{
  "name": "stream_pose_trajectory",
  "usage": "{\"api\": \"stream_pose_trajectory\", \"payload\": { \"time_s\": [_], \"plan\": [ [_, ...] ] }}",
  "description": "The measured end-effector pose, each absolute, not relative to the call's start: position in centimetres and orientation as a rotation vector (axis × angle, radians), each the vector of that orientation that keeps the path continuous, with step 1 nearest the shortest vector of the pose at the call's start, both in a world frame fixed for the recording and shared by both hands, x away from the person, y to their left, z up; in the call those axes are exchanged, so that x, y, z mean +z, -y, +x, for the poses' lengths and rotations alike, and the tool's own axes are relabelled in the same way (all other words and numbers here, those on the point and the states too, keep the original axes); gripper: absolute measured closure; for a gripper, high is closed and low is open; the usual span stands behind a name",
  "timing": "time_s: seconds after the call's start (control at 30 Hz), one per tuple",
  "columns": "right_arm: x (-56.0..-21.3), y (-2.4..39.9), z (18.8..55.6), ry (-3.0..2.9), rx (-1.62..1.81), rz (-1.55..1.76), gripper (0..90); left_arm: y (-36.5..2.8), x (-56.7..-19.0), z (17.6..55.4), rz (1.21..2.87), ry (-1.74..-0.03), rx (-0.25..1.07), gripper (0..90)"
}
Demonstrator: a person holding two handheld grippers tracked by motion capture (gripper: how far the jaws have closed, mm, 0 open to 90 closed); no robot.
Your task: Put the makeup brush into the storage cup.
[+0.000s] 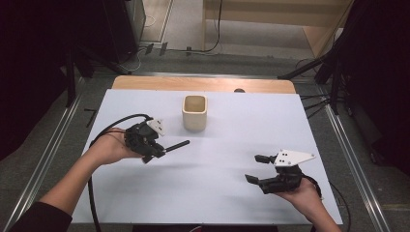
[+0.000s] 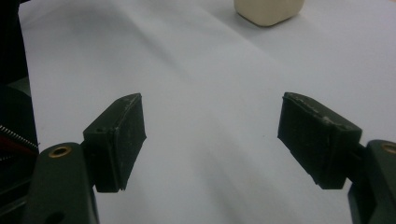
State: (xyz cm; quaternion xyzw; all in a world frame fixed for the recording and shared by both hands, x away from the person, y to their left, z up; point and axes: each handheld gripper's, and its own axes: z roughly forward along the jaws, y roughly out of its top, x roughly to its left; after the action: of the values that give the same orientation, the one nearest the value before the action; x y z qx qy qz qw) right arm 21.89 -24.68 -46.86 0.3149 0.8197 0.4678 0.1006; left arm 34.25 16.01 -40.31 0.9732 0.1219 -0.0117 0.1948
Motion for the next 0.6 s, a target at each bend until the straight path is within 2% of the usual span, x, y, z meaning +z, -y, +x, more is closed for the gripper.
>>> {"api": "stream_pose_trajectory", "payload": {
  "time_s": [0.1,0.43,0.6],
  "plan": [
    [-46.8,24.6,21.9,-2.426,1.393,0.919,24.0,-15.8,-40.0,33.9,2.694,-0.313,-0.039,78.4],
    [-45.9,24.6,22.2,-2.411,1.458,0.888,24.9,-14.8,-39.9,33.1,2.613,-0.376,-0.062,78.5],
    [-45.4,24.3,22.3,-2.409,1.48,0.856,22.7,-13.9,-39.9,32.3,2.592,-0.351,-0.08,78.4]
  ]
}}
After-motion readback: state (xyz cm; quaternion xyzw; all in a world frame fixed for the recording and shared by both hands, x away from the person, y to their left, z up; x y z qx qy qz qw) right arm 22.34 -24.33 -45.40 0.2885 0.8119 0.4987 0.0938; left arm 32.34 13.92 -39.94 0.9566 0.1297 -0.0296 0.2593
